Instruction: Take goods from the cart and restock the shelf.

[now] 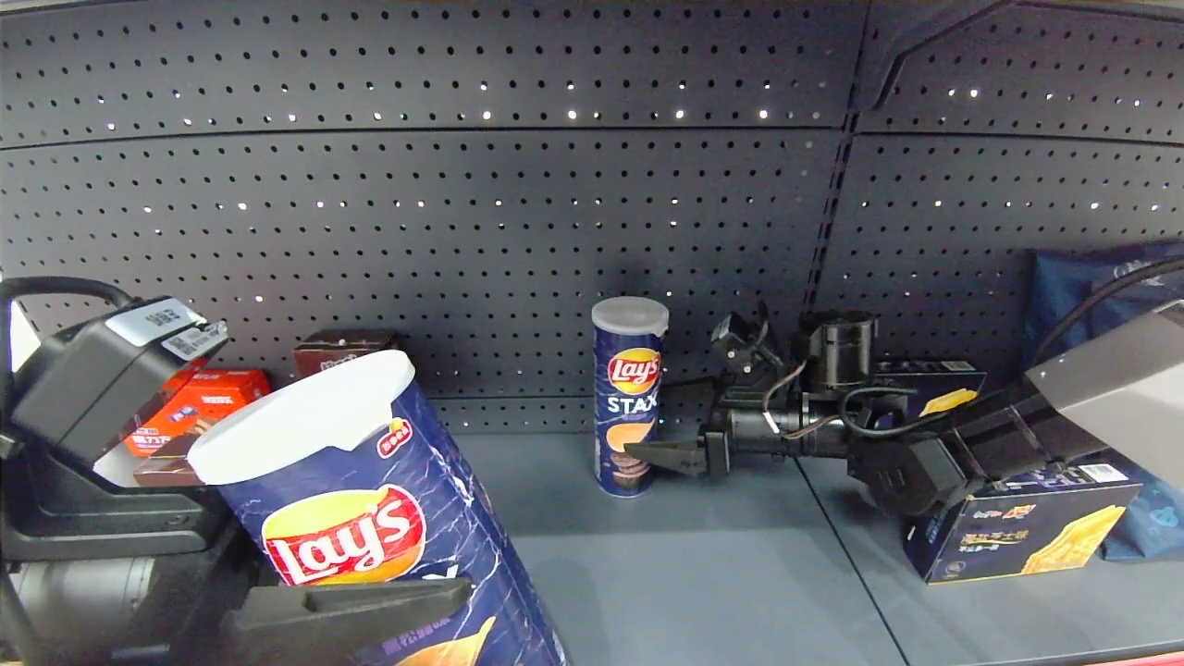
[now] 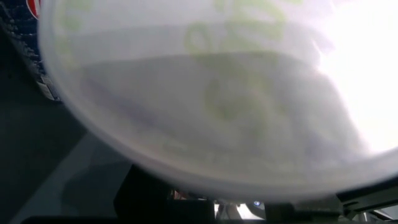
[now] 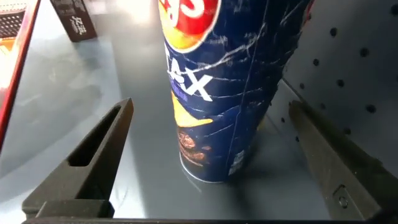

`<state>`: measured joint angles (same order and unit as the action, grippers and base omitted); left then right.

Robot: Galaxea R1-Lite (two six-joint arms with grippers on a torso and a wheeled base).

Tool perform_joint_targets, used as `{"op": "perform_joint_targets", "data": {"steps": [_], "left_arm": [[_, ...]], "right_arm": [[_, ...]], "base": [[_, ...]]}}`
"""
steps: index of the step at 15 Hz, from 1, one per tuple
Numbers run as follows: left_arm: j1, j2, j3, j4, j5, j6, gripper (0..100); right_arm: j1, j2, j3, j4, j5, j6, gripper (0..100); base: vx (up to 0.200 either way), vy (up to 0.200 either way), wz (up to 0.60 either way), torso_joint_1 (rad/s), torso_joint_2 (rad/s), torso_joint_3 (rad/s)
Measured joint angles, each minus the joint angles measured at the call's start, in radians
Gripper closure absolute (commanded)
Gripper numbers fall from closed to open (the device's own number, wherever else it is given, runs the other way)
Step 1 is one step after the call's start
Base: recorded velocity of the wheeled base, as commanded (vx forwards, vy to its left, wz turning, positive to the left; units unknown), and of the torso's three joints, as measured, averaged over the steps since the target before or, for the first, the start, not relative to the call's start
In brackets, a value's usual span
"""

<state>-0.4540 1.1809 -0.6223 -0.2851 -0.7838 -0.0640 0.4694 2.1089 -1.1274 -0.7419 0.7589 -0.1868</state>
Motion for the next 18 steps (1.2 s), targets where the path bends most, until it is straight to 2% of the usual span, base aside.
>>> {"op": "perform_joint_targets", "data": {"steps": [12, 13, 18], "left_arm": [[0.003, -0.017, 0.031, 0.0, 0.001, -0.002, 100], [0.003, -0.019, 0.031, 0.0, 0.002, -0.002, 100], [0.003, -0.026, 0.032, 0.0, 0.002, -0.003, 100]], "right_arm": [[0.043, 0.096, -0.113, 0.0, -0.014, 0.028, 0], [0.048, 0.103, -0.122, -0.009, -0.012, 0.033, 100], [0.055, 0.106, -0.11, -0.021, -0.015, 0.036, 100]], "base": [[0.0, 0.0, 0.0, 0.0, 0.0, 0.0], [0.0, 0.0, 0.0, 0.0, 0.0, 0.0], [0.0, 0.0, 0.0, 0.0, 0.0, 0.0]]}}
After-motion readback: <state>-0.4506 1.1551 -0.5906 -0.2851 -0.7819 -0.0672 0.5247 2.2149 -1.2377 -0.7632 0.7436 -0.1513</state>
